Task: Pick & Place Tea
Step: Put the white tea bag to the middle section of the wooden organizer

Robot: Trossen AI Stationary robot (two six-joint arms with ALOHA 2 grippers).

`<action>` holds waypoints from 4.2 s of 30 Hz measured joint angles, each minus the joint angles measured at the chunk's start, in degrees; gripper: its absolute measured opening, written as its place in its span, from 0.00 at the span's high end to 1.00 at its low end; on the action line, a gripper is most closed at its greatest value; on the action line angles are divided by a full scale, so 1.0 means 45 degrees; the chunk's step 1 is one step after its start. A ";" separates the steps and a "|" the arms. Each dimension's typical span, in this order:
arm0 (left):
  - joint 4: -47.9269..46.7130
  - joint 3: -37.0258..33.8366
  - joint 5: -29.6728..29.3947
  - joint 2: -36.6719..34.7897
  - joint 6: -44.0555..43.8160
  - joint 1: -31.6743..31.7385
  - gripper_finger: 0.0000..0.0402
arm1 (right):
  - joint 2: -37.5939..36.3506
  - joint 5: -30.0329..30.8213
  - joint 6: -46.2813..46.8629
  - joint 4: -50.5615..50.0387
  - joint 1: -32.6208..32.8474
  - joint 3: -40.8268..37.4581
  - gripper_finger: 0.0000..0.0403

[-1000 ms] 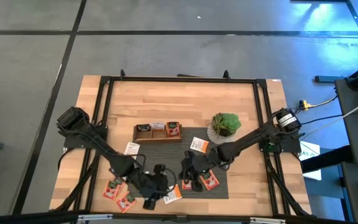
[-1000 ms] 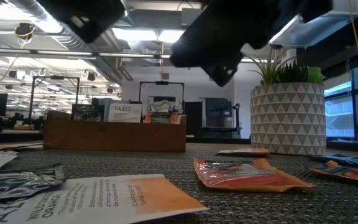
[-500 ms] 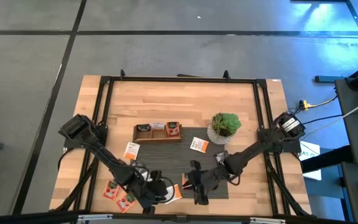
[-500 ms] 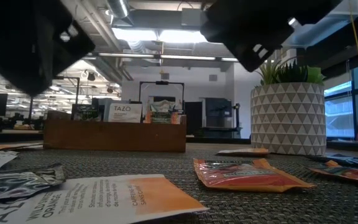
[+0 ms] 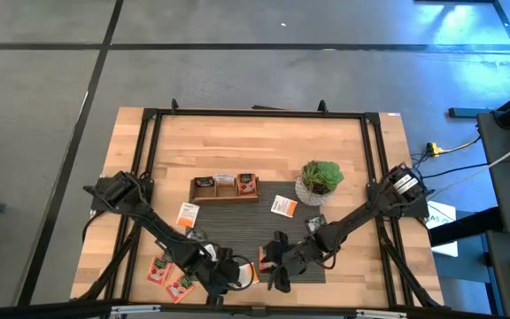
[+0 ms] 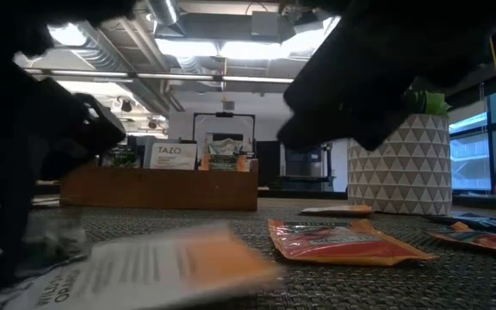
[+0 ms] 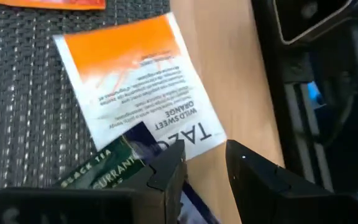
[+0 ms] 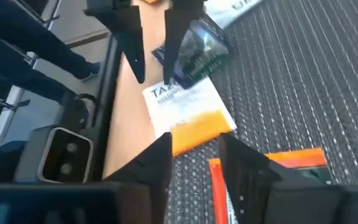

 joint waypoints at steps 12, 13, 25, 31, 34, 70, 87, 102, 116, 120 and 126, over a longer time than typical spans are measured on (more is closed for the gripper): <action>0.0144 0.0028 0.0338 0.0118 -0.0345 0.0253 0.71 | 0.0063 -0.0790 0.0921 0.0232 -0.0431 0.0000 0.49; 0.0140 0.0028 0.0328 0.0118 -0.0353 0.0253 0.71 | 0.0064 -0.0787 0.1360 0.0265 -0.0485 0.0000 0.49; 0.0111 0.0023 -0.0132 0.0196 -0.0518 0.0336 0.71 | 0.0474 -0.0877 0.3347 0.0207 -0.0929 0.0000 0.49; 0.0099 0.0013 -0.0448 0.0201 -0.0697 0.0340 0.71 | 0.1095 -0.1466 0.4149 0.0276 -0.0890 0.0000 0.49; 0.0070 0.0008 -0.1013 0.0215 -0.0997 0.0345 0.71 | 0.1296 -0.1597 0.4414 0.0433 -0.0981 0.0036 0.49; 0.0786 -0.0054 -0.1146 -0.0221 -0.0571 0.0257 0.71 | 0.1434 -0.2339 0.2042 0.0115 -0.1407 0.0554 0.97; 0.2712 -0.0021 -0.2102 -0.1567 0.1993 0.0282 0.71 | -0.3039 0.2593 -0.0501 -0.4133 -0.0469 0.0573 0.97; 0.6445 -0.0016 -0.4261 -0.1567 0.5561 0.0421 0.71 | -0.4709 1.0925 -0.1653 -0.5562 0.2586 0.0573 0.97; 1.0270 -0.0002 -0.6709 -0.1577 0.8394 0.0866 0.71 | -0.5192 1.3691 -0.4076 -0.3684 0.4159 0.0588 0.95; 1.0272 -0.0002 -0.6721 -0.1577 0.7701 0.1055 0.71 | -0.5192 1.3783 -0.5594 -0.2557 0.4218 0.0588 0.95; 1.0460 -0.0002 -0.6730 -0.1577 0.6763 0.1408 0.71 | -0.5192 1.3099 -0.5689 -0.2562 0.4188 0.0588 0.95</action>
